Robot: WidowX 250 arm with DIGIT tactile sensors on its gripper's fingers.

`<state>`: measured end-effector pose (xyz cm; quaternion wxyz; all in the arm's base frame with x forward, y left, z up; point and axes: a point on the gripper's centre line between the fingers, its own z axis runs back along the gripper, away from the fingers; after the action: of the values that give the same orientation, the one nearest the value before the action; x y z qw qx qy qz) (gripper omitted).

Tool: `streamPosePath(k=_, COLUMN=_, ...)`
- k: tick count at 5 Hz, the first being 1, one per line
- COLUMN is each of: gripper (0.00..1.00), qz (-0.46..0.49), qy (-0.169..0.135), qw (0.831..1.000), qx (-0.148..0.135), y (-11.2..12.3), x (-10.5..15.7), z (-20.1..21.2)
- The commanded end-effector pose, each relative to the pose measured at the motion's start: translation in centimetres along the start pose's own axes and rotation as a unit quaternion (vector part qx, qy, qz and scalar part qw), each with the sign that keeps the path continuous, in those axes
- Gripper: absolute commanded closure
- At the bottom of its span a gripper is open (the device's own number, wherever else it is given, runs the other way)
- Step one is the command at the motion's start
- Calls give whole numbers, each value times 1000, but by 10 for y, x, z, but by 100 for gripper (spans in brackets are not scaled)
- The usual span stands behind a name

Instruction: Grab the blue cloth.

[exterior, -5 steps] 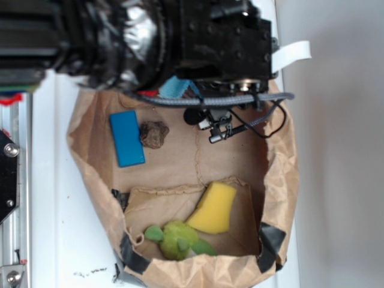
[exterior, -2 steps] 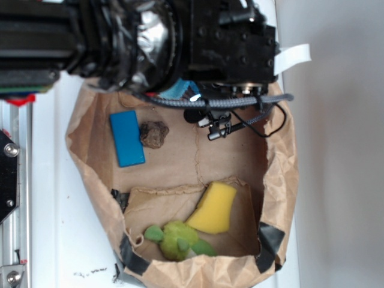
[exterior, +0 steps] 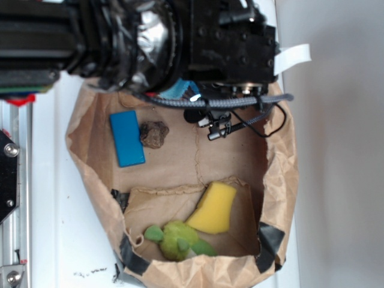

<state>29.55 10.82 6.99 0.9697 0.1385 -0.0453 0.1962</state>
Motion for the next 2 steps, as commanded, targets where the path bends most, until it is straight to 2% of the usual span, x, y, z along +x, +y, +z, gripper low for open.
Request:
streamPosePath(k=1, gripper=0, qz=33, qy=-61, qw=997, qx=29, y=-3, x=22, z=-4)
streamPosePath(k=2, gripper=0, qz=37, qy=-72, qw=996, qx=35, y=-7, x=25, z=-8)
